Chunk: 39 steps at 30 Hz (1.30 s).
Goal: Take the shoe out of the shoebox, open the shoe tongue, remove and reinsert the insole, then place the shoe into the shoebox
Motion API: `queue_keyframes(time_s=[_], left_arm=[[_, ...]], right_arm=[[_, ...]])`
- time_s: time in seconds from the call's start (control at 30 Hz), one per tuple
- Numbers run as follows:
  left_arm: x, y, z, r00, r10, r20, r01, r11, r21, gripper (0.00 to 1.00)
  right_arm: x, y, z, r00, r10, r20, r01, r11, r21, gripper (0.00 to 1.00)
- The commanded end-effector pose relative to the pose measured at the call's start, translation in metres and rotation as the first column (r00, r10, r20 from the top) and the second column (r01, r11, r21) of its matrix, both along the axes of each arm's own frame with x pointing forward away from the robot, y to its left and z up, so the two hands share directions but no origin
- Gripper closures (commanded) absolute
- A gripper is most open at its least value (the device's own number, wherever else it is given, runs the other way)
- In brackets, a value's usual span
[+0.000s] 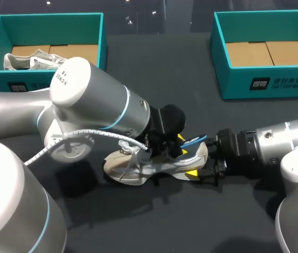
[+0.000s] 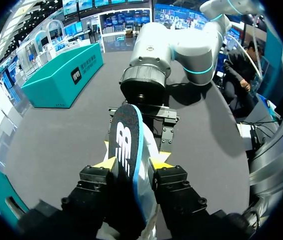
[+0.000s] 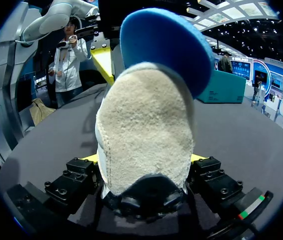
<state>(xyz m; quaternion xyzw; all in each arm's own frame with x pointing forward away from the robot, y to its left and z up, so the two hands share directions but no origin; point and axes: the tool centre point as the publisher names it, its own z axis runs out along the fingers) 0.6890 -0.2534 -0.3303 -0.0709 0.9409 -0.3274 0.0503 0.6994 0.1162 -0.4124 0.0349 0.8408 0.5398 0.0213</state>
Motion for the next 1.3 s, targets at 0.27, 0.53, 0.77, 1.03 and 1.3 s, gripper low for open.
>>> queue_keyframes(time_s=[0.27, 0.53, 0.77, 1.03, 1.3], left_arm=[[0.002, -0.005, -0.017, 0.998, 0.038, 0.054, -0.037, 0.999, -0.025, 0.66], [0.008, -0.009, -0.011, 0.996, 0.076, 0.049, -0.074, 0.996, -0.045, 1.00], [0.014, -0.018, 0.002, 0.995, 0.084, 0.058, -0.079, 0.994, -0.081, 1.00], [0.018, -0.030, 0.006, 0.994, 0.093, 0.051, -0.088, 0.991, -0.103, 0.82], [0.015, -0.027, -0.002, 0.987, 0.133, 0.087, -0.122, 0.985, -0.125, 0.63]], right_arm=[[-0.001, 0.000, 0.000, 1.000, -0.001, 0.000, 0.001, 1.000, -0.004, 1.00], [-0.001, 0.000, 0.000, 1.000, -0.001, 0.000, 0.001, 1.000, -0.004, 1.00], [-0.001, 0.000, 0.000, 1.000, -0.001, 0.000, 0.001, 1.000, -0.004, 1.00], [-0.001, 0.000, 0.000, 1.000, -0.001, 0.000, 0.001, 1.000, -0.004, 1.00], [-0.001, 0.000, 0.000, 1.000, -0.001, 0.000, 0.001, 1.000, -0.004, 1.00]])
